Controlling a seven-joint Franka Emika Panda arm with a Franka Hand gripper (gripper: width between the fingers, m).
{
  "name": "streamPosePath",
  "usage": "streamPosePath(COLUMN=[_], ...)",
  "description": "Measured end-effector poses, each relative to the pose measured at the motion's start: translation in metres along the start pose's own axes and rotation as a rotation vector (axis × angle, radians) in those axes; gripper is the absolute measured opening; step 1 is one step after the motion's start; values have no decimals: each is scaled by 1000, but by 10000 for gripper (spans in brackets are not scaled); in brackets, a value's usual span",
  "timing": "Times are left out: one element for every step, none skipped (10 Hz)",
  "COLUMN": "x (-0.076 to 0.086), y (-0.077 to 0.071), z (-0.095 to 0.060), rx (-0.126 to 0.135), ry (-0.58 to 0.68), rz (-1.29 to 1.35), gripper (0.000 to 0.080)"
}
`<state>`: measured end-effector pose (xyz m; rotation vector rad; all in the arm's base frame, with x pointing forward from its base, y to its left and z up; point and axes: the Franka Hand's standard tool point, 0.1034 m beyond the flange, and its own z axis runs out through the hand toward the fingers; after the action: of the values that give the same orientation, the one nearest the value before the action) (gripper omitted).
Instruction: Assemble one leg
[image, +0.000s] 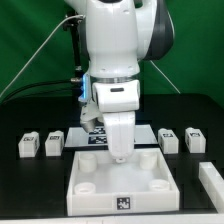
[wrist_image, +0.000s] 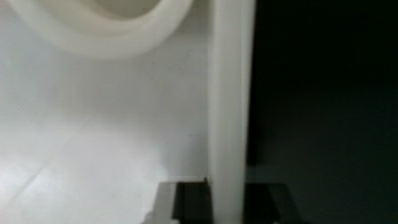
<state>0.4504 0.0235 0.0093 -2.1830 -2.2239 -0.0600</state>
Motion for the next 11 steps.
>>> streamPosePath(x=[13, 25, 37, 45, 45, 45, 45, 45, 44, 44, 44], y=[11, 24, 34, 40, 40, 41, 41, 41, 41, 41, 41], z=[0, 1, 1, 2, 2, 2, 2, 2, 2, 2, 2], rx=[-12, -26, -38, -41, -27, -7, 9, 9, 9, 10, 10], ry=[8, 15, 20, 21, 14, 8, 1, 0, 0, 0, 0], rz=[20, 32, 44, 49, 51, 48, 36, 34, 35, 36, 36], gripper=[58, 58, 58, 58, 59, 59, 59, 59, 59, 59, 276])
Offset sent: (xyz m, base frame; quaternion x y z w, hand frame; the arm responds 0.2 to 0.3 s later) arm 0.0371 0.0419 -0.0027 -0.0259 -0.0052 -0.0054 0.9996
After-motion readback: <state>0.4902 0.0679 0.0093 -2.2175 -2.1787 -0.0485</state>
